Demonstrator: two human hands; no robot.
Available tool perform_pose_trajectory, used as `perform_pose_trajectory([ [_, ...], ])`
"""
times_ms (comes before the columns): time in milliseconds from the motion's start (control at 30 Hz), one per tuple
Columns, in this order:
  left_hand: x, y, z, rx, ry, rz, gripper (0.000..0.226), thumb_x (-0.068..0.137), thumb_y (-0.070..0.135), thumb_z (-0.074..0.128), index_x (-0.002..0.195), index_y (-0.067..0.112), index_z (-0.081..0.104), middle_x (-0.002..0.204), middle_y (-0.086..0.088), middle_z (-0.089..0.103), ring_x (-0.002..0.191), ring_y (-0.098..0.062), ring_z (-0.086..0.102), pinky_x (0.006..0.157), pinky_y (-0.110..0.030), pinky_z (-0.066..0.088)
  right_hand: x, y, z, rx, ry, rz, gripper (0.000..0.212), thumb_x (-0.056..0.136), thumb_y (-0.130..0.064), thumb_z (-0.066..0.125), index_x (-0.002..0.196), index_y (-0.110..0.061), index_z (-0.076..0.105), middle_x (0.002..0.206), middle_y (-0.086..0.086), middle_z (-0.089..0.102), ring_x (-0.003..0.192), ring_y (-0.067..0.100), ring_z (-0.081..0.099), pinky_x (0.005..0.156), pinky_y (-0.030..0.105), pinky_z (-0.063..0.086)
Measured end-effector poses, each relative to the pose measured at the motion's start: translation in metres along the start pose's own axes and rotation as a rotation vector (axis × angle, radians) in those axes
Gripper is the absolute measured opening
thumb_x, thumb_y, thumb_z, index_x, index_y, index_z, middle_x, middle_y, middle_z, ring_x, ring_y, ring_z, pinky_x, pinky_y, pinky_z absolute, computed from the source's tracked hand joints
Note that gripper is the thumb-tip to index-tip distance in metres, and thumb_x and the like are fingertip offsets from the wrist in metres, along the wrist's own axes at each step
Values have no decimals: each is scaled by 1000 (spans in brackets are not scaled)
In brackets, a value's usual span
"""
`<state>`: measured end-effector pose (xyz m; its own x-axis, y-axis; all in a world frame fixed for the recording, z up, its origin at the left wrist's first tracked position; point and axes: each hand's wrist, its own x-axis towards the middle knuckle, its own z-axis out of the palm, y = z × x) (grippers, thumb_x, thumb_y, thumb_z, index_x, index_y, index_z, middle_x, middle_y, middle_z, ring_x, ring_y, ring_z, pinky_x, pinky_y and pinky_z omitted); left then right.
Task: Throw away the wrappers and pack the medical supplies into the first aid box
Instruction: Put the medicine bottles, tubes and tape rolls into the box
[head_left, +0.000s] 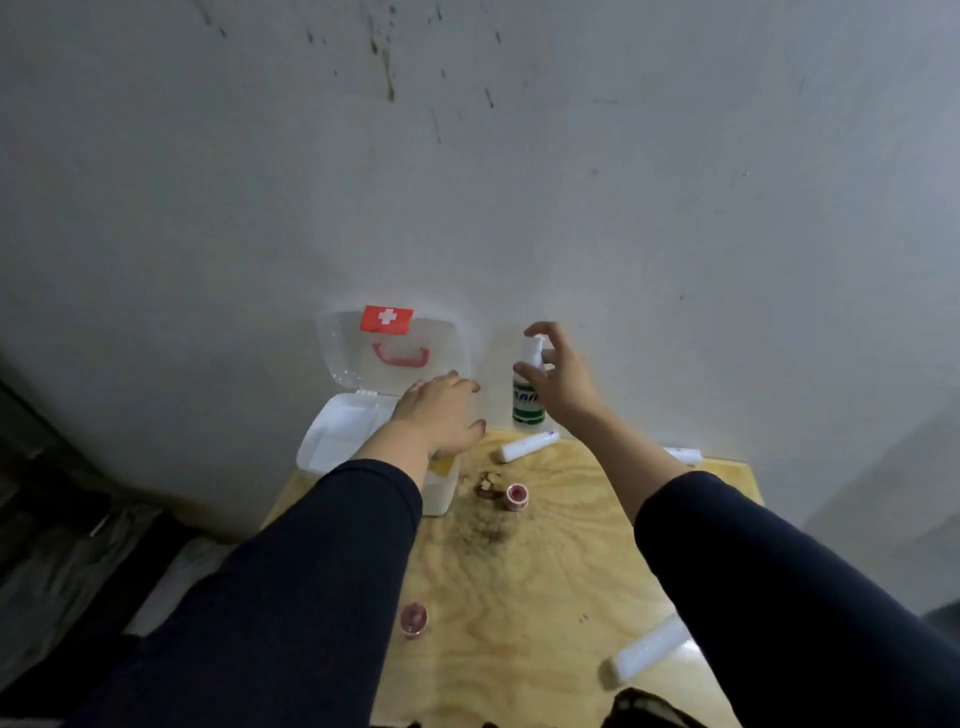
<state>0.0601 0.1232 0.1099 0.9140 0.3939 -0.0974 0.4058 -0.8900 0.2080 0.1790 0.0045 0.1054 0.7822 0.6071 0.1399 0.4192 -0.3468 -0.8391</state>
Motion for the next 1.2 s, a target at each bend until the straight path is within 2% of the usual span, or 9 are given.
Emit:
perform_pose_trajectory([
  [167, -16, -47, 5, -51, -35, -27, 66, 84, 32, 58, 144, 17, 35, 147, -4, 38, 136, -27, 38, 114, -39, 29, -17, -31, 38, 29, 40, 25, 33, 88, -21, 63, 111, -28, 42, 110, 17, 66, 91, 34, 66, 81, 53, 55],
  [300, -22, -82, 27, -23, -95, -20, 75, 83, 15, 59, 149, 16, 23, 157, -4, 22, 146, -22, 20, 120, -42, 19, -30, -43, 75, 95, 79, 82, 33, 88, -18, 63, 109, -31, 41, 118, 18, 64, 99, 33, 65, 82, 53, 56],
  [467, -26, -114, 48, -35, -171, -15, 89, 90, 57, 46, 153, 13, 0, 162, -1, -5, 149, -18, -7, 122, -46, 0, -45, -35, 120, 42, 90, 131, 34, 89, -19, 61, 109, -32, 38, 108, 16, 66, 92, 31, 66, 79, 53, 56],
  [600, -25, -125, 58, -78, -202, -14, 93, 89, 62, 42, 153, 11, -2, 162, -2, -8, 149, -17, -7, 122, -46, -1, -52, -26, 143, -41, 88, 180, 36, 89, -21, 60, 119, -30, 41, 109, 14, 66, 97, 28, 65, 82, 42, 54],
  [700, -27, -129, 63, -117, -216, -12, 94, 88, 66, 39, 153, 11, -2, 162, -1, -8, 149, -16, -8, 121, -45, 0, -51, -19, 152, -109, 74, 195, 32, 89, -19, 60, 119, -23, 48, 107, 15, 66, 104, 26, 60, 77, 28, 42],
  [833, -27, -132, 67, -116, -206, 1, 94, 88, 67, 37, 152, 12, -3, 162, -1, -7, 149, -15, -7, 122, -45, 1, -46, -13, 156, -181, 80, 220, 29, 86, -16, 61, 114, -16, 52, 94, 14, 65, 91, 32, 62, 73, 34, 47],
  [933, -26, -134, 69, -104, -192, 10, 93, 87, 68, 36, 152, 12, -2, 163, -1, -6, 150, -15, -6, 121, -44, 0, -43, -12, 159, -279, 59, 219, 27, 84, -13, 58, 111, -15, 54, 97, 14, 68, 88, 32, 63, 73, 39, 53],
  [1067, -25, -134, 68, -99, -201, 21, 94, 87, 68, 35, 153, 12, -2, 163, -1, -6, 150, -15, -6, 122, -44, 0, -39, -11, 160, -333, 32, 218, 28, 84, -9, 57, 111, -14, 57, 103, 12, 68, 92, 30, 62, 75, 36, 51],
  [1200, -23, -133, 62, -53, -226, 6, 93, 88, 69, 33, 153, 12, -1, 162, -1, -7, 149, -15, -8, 122, -44, -3, -39, -12, 154, -290, 3, 173, 35, 80, -10, 69, 114, -13, 60, 116, 8, 66, 106, 25, 59, 89, 34, 49],
])
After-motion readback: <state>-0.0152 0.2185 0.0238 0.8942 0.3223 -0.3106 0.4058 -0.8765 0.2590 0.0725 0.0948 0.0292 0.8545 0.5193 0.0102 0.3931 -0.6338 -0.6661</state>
